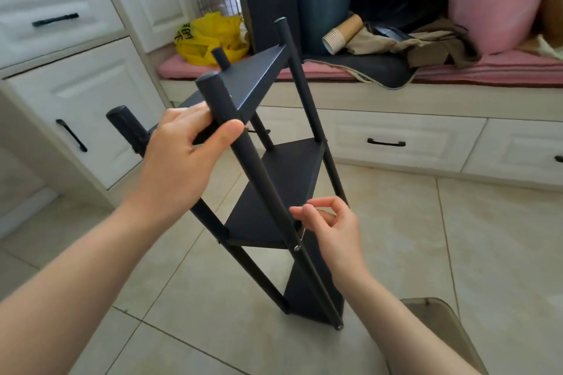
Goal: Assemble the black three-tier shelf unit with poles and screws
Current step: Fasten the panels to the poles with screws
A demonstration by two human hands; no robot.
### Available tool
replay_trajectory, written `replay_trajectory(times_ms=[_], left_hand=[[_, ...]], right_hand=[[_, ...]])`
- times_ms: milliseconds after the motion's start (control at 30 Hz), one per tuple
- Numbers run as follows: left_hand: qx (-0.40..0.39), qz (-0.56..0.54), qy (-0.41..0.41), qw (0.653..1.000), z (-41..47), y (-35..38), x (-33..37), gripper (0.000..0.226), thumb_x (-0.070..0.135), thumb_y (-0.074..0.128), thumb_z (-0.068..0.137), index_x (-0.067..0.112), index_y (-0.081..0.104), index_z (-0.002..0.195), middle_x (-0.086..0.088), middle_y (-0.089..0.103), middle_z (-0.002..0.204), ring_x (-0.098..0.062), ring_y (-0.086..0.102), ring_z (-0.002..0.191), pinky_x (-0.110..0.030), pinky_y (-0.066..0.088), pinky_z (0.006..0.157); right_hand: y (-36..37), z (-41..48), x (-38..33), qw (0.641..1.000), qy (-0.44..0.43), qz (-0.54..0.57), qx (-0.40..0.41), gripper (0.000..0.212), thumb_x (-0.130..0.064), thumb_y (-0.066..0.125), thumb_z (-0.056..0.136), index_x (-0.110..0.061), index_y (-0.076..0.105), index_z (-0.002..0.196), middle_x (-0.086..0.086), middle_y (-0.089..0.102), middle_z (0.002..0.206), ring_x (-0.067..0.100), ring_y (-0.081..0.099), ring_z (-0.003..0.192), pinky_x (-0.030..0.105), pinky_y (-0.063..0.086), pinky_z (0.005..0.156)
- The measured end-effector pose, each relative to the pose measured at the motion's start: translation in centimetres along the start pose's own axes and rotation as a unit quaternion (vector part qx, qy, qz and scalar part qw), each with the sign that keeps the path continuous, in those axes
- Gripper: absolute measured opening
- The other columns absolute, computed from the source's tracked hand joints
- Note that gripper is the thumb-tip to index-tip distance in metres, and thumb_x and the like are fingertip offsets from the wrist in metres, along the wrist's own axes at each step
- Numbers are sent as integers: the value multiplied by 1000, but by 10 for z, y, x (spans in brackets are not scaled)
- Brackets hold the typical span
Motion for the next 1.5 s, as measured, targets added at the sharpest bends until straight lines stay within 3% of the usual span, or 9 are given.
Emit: replay_trajectory(times_ms=[133,267,467,633,867,1000,1267,1367,1500], left_hand=[[2,-58,-47,997,4,-19,-35,20,37,57,100,55,60,93,37,64,92,19,54,98,4,35,82],[27,-95,-105,989,9,-42,-81,14,38,59,100,49,67,102,36,70,97,19,61,100,3,39,80],[78,-139,-172,972,-4,-75,-154,15,50,62,95,47,77,99,22,73,113,-1,64,117,-35,42,110],[159,-158,-235,946,-47,-85,-213,24,67,65,80,50,78,91,21,76,99,3,70,101,-32,49,103],[198,-220,-351,888,-142,-46,-272,36,75,66,72,52,76,99,19,76,104,1,68,106,-28,47,98],[222,-257,-412,846,-206,-10,-290,58,69,68,73,32,74,118,15,75,112,-2,66,113,-33,44,108],[241,-325,-466,787,-298,57,-309,63,60,69,77,23,69,128,9,71,126,-3,61,124,-8,45,97],[238,-337,-495,765,-322,81,-311,67,62,71,75,17,72,124,3,73,123,-10,62,124,-23,47,104],[229,-358,-517,743,-341,101,-312,54,64,74,71,29,78,112,2,73,124,-9,62,123,-27,41,104]], right_hand=[[43,2,1,998,-54,-36,-19,4,-17,61,98,-19,57,98,-8,76,84,10,73,87,35,60,75],[83,2,9,993,-99,-64,-24,11,-16,65,96,-26,59,96,-14,69,86,11,71,89,38,61,74],[132,13,25,991,-118,-62,-26,18,-14,62,96,-30,55,94,-17,66,85,4,68,86,15,51,71],[156,23,46,986,-129,-94,-51,21,-14,63,96,-32,53,93,-16,68,85,3,68,84,11,51,71],[149,34,89,969,-118,-191,-105,19,-15,62,96,-31,52,93,-12,71,77,7,70,77,27,57,74],[137,30,118,955,-92,-259,-114,22,-20,61,97,-38,49,91,-11,71,74,11,70,73,46,58,76],[116,17,162,914,-80,-376,-131,14,-29,59,94,-37,48,92,-24,69,74,2,67,69,43,57,70],[105,16,173,906,-72,-399,-127,10,-32,58,92,-34,48,91,-26,68,74,0,66,69,41,56,69],[94,14,184,900,-60,-411,-130,11,-29,61,93,-31,50,93,-27,67,75,-2,66,70,39,57,69]])
Point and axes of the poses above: each hand's wrist, its own z-axis towards the middle knuckle, its own y-axis out of the palm, x = y × z, the point moved 6 cm from there along z, towards the middle knuckle
